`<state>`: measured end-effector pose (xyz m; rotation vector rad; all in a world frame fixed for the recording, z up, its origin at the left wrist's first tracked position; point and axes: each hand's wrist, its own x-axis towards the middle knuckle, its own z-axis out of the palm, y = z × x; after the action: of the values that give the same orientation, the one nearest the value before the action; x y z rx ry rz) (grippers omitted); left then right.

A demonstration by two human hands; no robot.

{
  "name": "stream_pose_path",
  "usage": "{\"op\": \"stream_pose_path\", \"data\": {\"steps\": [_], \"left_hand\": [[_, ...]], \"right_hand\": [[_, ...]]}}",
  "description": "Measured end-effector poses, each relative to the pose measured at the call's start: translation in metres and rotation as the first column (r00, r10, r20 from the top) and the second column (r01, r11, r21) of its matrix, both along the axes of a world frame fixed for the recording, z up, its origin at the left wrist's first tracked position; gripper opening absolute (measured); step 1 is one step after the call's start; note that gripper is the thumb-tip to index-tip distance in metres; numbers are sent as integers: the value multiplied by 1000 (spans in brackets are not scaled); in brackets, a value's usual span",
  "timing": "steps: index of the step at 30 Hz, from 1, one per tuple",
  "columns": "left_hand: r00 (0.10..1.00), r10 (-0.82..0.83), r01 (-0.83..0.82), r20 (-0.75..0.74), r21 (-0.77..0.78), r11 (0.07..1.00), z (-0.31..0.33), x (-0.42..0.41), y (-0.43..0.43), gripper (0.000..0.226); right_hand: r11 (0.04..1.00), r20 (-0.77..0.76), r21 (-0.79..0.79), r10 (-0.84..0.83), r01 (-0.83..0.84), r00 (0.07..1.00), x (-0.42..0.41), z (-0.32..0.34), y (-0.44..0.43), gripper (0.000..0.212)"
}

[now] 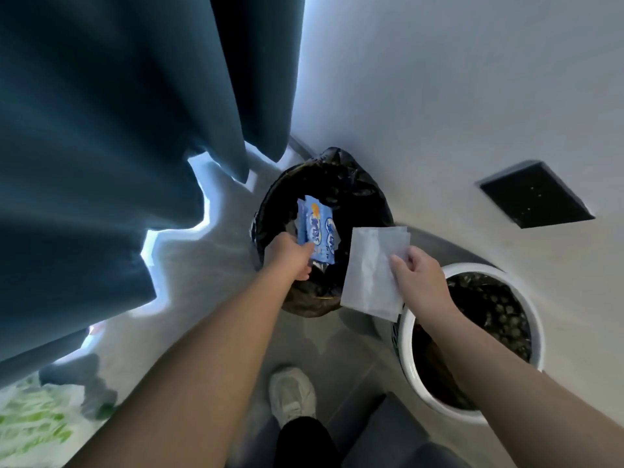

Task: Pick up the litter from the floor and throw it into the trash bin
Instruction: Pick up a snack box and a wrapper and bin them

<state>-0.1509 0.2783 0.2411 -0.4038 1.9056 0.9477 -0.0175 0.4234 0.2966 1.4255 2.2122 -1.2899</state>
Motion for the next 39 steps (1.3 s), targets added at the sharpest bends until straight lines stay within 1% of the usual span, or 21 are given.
{"op": "stream_pose_path", "data": {"steps": [2,4,6,8,11,13,15,16,17,18,19,20,21,23,24,26,28,30,34,36,39], "left_hand": [[998,-49,46,-48,-55,997,-8,-1,-6,36],[955,-223,202,-197,-123,972,-3,3,-24,54],[839,-419,365,-347,-213,907,10,11,-51,57],[714,-552,463,-431,-300,834,26,16,-79,58],[580,-682,548,-445,-406,731,32,16,-118,62],[548,-713,557,-438,-445,701,24,15,-140,63],[531,-724,547,-441,-474,690,16,15,-157,63],[516,-735,547,-440,-490,678,12,15,-163,63],[504,-748,548,-431,-510,663,8,15,-170,64],[496,-761,546,-418,-531,647,6,16,-176,65],[491,-773,543,-403,-552,633,6,17,-183,66],[484,-785,541,-387,-572,616,7,18,-190,67],[475,-798,540,-370,-594,596,8,20,-197,68],[458,-820,535,-344,-630,563,12,25,-214,69],[453,-824,529,-339,-642,555,14,27,-225,70],[464,-820,506,-335,-659,556,16,33,-244,70],[507,-808,483,-300,-677,555,19,44,-269,70],[543,-798,479,-262,-683,551,15,58,-285,70],[596,-780,461,-191,-714,527,-17,89,-336,70],[604,-784,466,-144,-734,494,-43,101,-362,71],[636,-764,449,-108,-753,480,-95,114,-400,70]], "right_hand": [[1000,-3,-20,-20,20,1000,-2,-12,2,16],[999,6,-29,-29,29,1000,-6,-22,-4,17],[996,17,-73,-43,44,999,-13,-30,-14,24],[992,37,-113,-53,57,998,-22,-46,-23,25],[978,39,-133,-158,161,987,-52,-66,-30,12],[943,62,-199,-262,269,963,-72,-78,-30,11],[910,129,-249,-310,333,942,-84,-95,-29,19],[900,188,-257,-311,353,931,-87,-101,-29,30],[913,247,-229,-282,338,927,-88,-105,-31,43],[953,299,-160,-203,259,932,-86,-104,-34,54],[990,338,-80,-85,119,937,-83,-101,-39,61],[998,354,4,57,-62,934,-79,-96,-45,64],[963,358,92,205,-253,911,-75,-90,-53,65],[803,370,228,451,-550,812,-66,-72,-77,68],[711,378,261,547,-653,747,-63,-64,-90,69],[551,374,292,687,-782,623,-59,-46,-117,70],[410,325,327,797,-852,508,-56,-35,-151,71],[296,290,353,867,-888,404,-52,-33,-178,72],[95,242,309,954,-946,175,-44,-63,-251,72],[35,240,296,964,-955,110,-40,-89,-281,70],[-31,271,286,961,-958,49,-32,-147,-322,69]]}}
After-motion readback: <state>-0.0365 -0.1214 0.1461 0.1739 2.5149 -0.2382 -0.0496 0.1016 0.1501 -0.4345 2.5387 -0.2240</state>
